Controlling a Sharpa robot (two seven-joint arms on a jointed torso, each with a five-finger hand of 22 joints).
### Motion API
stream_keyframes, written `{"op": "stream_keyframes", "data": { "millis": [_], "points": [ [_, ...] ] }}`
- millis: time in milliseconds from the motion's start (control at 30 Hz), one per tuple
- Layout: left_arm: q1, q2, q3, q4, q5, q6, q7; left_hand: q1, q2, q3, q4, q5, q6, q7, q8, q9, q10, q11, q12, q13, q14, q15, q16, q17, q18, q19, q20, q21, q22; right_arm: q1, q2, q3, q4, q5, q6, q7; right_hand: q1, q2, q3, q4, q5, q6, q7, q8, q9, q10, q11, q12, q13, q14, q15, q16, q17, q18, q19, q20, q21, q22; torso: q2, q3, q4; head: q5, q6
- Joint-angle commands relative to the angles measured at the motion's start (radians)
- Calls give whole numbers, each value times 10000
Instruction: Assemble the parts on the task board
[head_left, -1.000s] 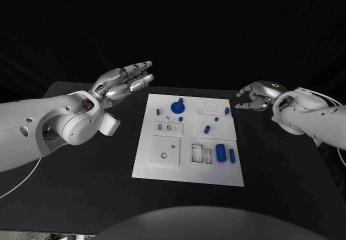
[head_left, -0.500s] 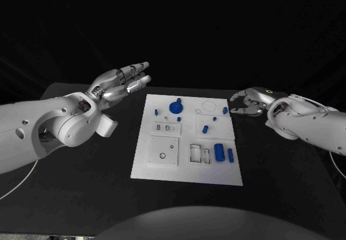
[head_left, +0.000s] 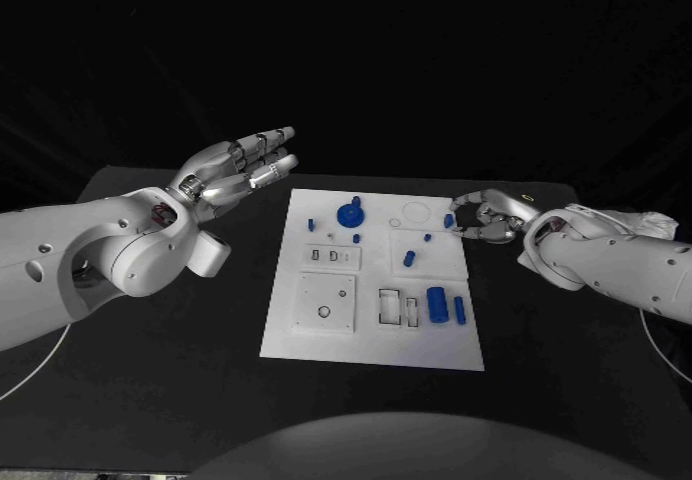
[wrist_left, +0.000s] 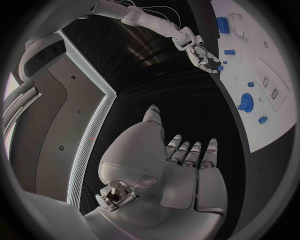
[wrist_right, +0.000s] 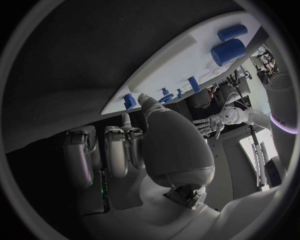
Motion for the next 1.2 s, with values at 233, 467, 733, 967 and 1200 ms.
{"op": "stream_keyframes", "data": {
  "millis": [233, 467, 733, 967, 1200],
  "points": [
    [-14, -43, 6, 15, -155, 245, 85, 100, 3, -41, -10, 46, -13, 83, 62, -10, 5, 84, 63, 9, 31, 44, 74, 15, 104, 60, -13, 74, -9, -165, 229, 3, -348, 1162, 54, 675, 238, -8, 249, -63, 1793, -335, 76, 308, 773, 1022, 36, 36, 2625, 1058, 50, 34, 2629, -133, 1057, 48, 34, 2635, 6, -13, 14, -10, 0],
    [-15, -51, 6, 19, -167, 275, 51, 109, 5, -45, -8, 47, -13, 86, 63, -10, 5, 86, 67, 10, 37, 53, 83, 17, 103, 75, -12, 87, -2, -193, 339, 5, -450, 1219, -55, 623, 153, -30, 291, 6, 1495, -530, 150, 464, 860, 1022, 95, 36, 2625, 1058, 92, 34, 2629, -133, 1057, 83, 34, 2635, 1, -24, 11, -25, 0],
    [-16, -55, 6, 23, -176, 309, 13, 118, 5, -50, -8, 48, -10, 90, 66, -9, 5, 91, 70, 11, 42, 60, 91, 20, 103, 86, -11, 95, 1, -198, 436, 8, -570, 1248, 11, 571, 140, 35, 362, 40, 1538, -530, 176, 594, 913, 1022, 119, 36, 2625, 1058, 113, 34, 2629, -133, 1057, 103, 34, 2635, -8, -15, 13, -15, 0],
    [-16, -49, 6, 40, -178, 348, 3, 128, 7, -55, -7, 52, -5, 94, 69, -8, 6, 97, 75, 12, 48, 71, 101, 23, 103, 99, -9, 105, 6, -199, 517, 9, -654, 1250, 50, 540, 150, 32, 424, 29, 1485, -408, 193, 864, 1022, 1022, 136, 36, 2625, 1058, 134, 34, 2629, -133, 1057, 128, 34, 2635, -13, -15, 15, -68, 0],
    [-17, -54, 6, 123, -175, 432, -36, 141, 15, -66, -3, 55, -8, 100, 70, -9, 11, 120, 92, 16, 61, 94, 124, 29, 101, 125, -7, 125, 15, -199, 552, 9, -698, 1254, 120, 484, 234, 35, 508, -44, 1529, -357, 192, 1109, 1132, 1022, 141, 36, 2625, 1058, 139, 34, 2629, -133, 1057, 141, 34, 2635, -5, -16, 13, -31, 0]
  ]
}}
